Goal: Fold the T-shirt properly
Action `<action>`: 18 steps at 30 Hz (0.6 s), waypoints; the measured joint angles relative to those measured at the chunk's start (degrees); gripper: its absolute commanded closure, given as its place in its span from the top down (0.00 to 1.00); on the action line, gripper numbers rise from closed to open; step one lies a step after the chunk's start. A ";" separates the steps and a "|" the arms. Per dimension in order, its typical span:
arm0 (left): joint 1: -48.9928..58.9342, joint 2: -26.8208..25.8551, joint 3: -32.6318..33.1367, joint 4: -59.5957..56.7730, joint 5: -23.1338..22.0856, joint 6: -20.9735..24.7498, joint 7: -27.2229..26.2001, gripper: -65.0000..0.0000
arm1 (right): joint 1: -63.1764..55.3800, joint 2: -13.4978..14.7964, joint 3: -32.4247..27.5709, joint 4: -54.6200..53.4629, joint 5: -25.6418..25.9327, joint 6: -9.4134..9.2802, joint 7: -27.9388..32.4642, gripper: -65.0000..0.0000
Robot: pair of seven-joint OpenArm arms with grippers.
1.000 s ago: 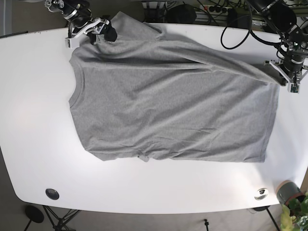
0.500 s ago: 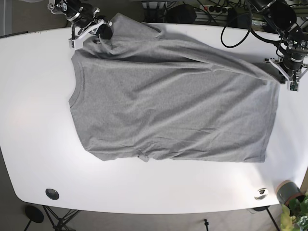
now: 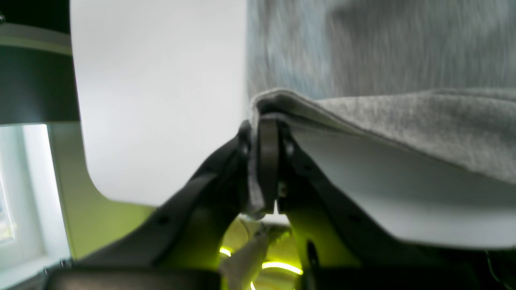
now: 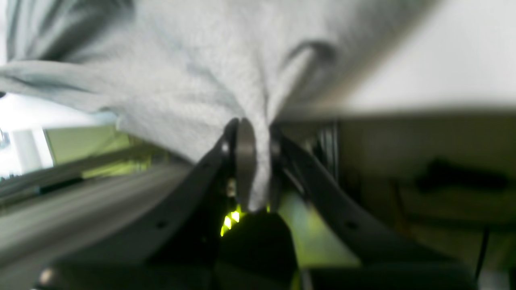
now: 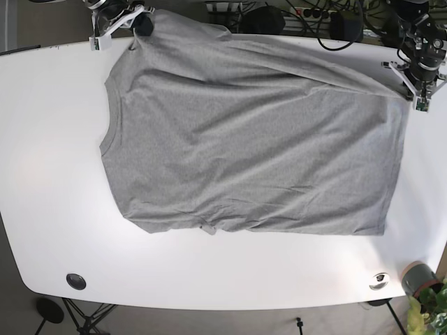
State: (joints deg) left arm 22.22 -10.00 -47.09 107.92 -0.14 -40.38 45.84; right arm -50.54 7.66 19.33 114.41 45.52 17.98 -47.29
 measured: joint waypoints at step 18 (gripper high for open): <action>-5.25 -0.44 -3.74 1.79 -8.96 0.04 0.04 0.00 | 7.96 4.11 0.09 -0.07 11.39 -0.22 0.15 0.03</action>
State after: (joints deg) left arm 16.97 -10.44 -50.83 109.71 -9.10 -40.34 45.89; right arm -42.59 11.77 19.42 114.34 56.90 17.76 -47.13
